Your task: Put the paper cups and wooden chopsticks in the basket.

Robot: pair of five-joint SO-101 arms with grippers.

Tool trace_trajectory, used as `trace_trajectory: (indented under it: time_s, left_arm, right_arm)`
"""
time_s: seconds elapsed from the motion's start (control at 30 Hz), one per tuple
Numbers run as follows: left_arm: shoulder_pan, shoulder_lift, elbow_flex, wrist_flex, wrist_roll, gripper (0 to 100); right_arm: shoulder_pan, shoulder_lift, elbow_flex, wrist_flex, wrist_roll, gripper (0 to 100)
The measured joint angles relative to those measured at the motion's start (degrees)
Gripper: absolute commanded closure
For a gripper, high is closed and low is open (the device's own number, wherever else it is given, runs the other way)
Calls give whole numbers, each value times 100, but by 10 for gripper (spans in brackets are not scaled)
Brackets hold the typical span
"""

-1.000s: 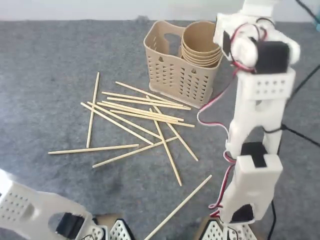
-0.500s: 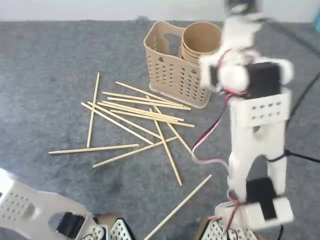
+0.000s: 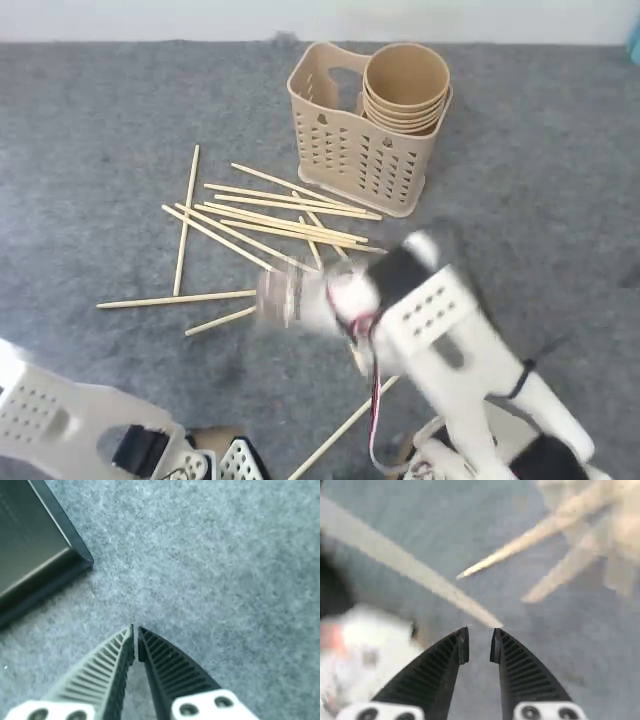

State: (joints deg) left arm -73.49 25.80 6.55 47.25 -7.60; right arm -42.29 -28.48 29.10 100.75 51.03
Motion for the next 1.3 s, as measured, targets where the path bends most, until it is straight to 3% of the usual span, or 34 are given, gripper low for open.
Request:
trace_trajectory:
  time_s: [0.07, 0.13, 0.27, 0.5, 0.67, 0.8, 0.93, 1.3]
  left_arm:
    - [0, 0, 0, -9, 0, 984]
    - [-9, 0, 0, -26, 0, 984]
    - [-9, 0, 0, -185, 0, 984]
    - [-9, 0, 0, -193, 0, 984]
    - [0, 0, 0, -193, 0, 984]
    - [44, 0, 0, -193, 0, 984]
    - [132, 0, 0, -193, 0, 984]
    - [229, 0, 79, -193, -18, 984]
  right_arm:
    - [-343, -193, 1090, 0, 1275, 910]
    - [-563, -308, 1837, -53, 2084, 896]
    - [-774, -352, 2549, -571, 2374, 810]
    - [-1011, 237, 2822, -1978, 2119, 800]
    - [-1829, 1090, 2804, -2796, 1292, 800]
    - [-2136, 1415, 2637, -2848, 818, 831]
    - [-2163, 1582, 2488, -2848, 791, 998]
    - [-2215, 1582, 2374, -2725, 791, 990]
